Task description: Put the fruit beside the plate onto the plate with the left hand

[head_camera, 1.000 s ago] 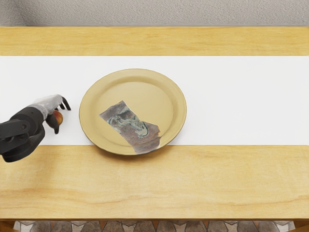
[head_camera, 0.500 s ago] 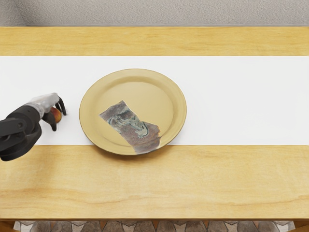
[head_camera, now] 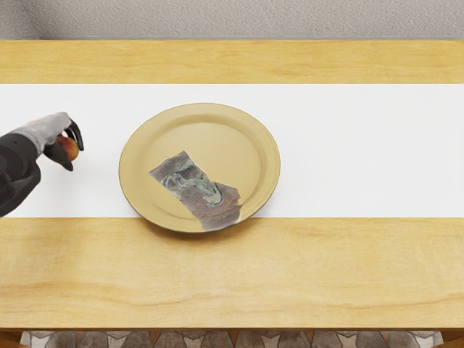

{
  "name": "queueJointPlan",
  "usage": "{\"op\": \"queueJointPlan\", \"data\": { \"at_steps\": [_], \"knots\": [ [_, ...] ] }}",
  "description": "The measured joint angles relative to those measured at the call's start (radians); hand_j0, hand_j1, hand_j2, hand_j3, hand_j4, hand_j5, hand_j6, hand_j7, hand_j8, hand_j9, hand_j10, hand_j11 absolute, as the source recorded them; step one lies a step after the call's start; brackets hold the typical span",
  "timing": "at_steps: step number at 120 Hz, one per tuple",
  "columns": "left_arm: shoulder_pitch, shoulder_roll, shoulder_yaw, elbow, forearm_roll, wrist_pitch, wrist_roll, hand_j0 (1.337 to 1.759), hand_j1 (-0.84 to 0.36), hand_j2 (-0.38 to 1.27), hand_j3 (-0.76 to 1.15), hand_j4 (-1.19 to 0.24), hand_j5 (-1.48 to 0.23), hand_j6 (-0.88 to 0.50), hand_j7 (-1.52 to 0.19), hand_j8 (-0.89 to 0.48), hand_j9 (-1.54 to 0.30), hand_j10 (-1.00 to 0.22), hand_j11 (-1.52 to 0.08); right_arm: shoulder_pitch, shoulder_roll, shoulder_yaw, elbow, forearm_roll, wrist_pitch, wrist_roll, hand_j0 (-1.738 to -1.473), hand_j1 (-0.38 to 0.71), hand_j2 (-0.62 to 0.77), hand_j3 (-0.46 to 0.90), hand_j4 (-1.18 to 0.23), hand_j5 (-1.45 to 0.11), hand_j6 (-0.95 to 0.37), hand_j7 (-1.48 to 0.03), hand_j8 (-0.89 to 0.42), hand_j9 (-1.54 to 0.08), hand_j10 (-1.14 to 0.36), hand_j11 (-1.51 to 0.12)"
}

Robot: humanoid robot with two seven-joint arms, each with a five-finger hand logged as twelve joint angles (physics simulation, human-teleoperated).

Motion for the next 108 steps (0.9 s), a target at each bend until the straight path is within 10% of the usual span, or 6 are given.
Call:
{"op": "queueJointPlan", "data": {
  "at_steps": [61,108],
  "knots": [
    [-0.025,0.042,-0.262,-0.168,-0.205,-0.14,0.0,1.646,-0.26,0.27,0.0,-0.86,-1.04,-0.48,-1.09,-0.44,-1.11,-0.65,-1.15,0.0,0.0,0.0,0.0,0.0,0.0,0.0,-1.658,-0.3,-0.01,0.0,-0.04,-0.05,-0.04,-0.05,-0.04,-0.05,-0.04,-0.05],
    [-0.054,-0.137,-0.409,-0.175,-0.427,-0.326,0.0,1.646,-0.3,0.31,0.0,-0.85,-1.06,-0.45,-1.1,-0.41,-1.12,-0.62,-1.15,0.0,0.0,0.0,0.0,0.0,0.0,0.0,-1.658,-0.3,-0.01,0.0,-0.04,-0.05,-0.04,-0.05,-0.04,-0.05,-0.04,-0.05]
  ]
}}
